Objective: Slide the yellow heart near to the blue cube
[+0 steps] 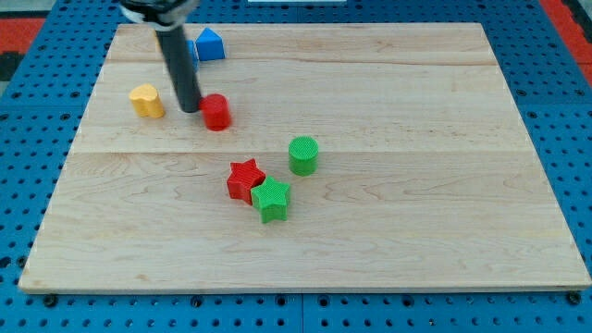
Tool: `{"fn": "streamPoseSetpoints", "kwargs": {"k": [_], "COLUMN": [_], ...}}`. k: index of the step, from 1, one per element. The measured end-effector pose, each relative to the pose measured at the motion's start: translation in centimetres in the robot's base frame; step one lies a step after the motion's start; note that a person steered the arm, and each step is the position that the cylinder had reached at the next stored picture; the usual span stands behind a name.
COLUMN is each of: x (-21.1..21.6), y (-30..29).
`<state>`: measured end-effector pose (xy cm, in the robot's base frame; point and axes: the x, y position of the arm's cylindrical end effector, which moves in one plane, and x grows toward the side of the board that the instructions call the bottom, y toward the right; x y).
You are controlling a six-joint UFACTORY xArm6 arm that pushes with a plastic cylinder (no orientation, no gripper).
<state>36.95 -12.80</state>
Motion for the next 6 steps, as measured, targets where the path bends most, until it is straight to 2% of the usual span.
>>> {"fn": "streamPoseSetpoints", "kwargs": {"k": [2,3,5,6], "x": [2.8,1.7,0.6,-3.0], "y": [-11.6,-12.6,-9.9,-7.9]}}
